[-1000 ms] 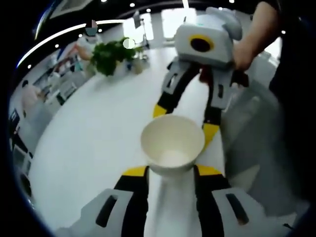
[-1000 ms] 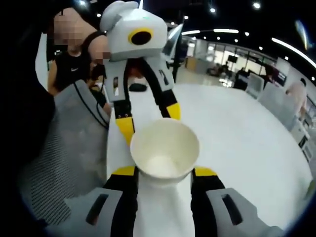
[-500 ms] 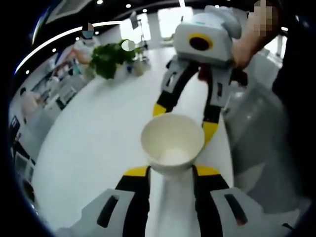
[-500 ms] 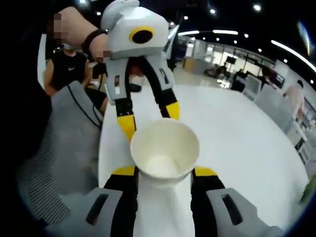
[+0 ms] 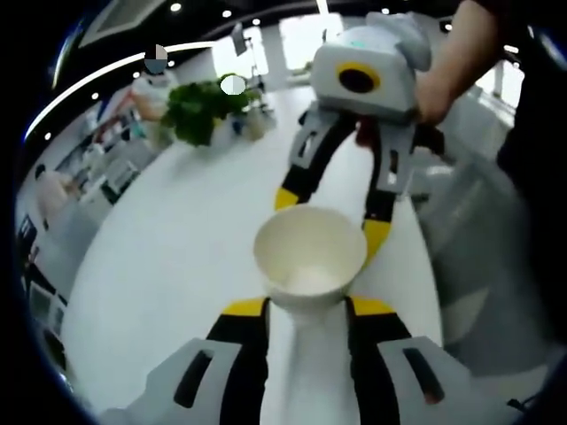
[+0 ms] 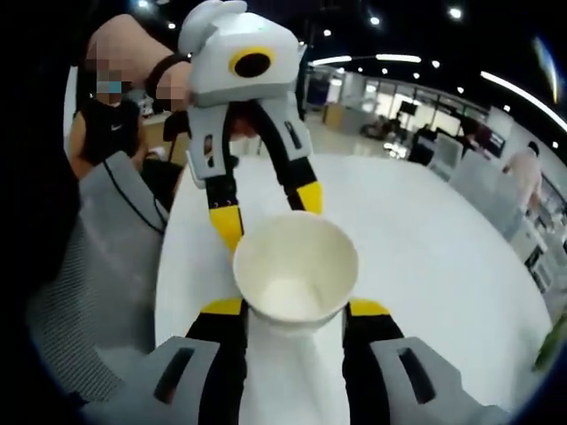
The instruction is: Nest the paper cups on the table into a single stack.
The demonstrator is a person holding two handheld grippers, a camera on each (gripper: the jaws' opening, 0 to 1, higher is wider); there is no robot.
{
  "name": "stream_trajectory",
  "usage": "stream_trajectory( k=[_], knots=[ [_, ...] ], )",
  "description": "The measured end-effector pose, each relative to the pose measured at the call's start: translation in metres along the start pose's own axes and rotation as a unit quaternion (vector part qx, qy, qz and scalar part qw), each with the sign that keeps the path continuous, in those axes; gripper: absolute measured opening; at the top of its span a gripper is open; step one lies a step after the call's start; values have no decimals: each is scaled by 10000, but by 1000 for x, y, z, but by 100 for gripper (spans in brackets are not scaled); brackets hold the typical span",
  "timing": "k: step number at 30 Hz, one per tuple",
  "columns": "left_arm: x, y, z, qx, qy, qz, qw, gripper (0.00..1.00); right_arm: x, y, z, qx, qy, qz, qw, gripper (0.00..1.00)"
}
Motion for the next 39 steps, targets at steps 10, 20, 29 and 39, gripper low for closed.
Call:
stream_trajectory(
  k=[10,20,29,39],
  knots=[
    [-3,7,36,150,-273,-114,9995,38,6,20,-33,38,-59,12,10000,38],
    [-6,17,65,146,-249,-137,9995,38,3,33,-61,7,-100,37,9999,38],
    [-4,31,90,174,-209,-374,9989,38,-3,37,-88,-41,-150,93,9998,39],
    [-13,45,106,159,-250,-390,9988,38,-12,51,-104,-17,-177,200,9996,39]
  ],
)
Point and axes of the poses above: the point that each gripper's makers call its tool centre point, and the gripper's own axes: y roughly forward along the fingers, z roughly to its left, x roughly out of its top, the point moved 5 cm from there along -y, roughly backward along the fingers, and after that the axes turned 2 degrees about -x, right-handed, at the moved point
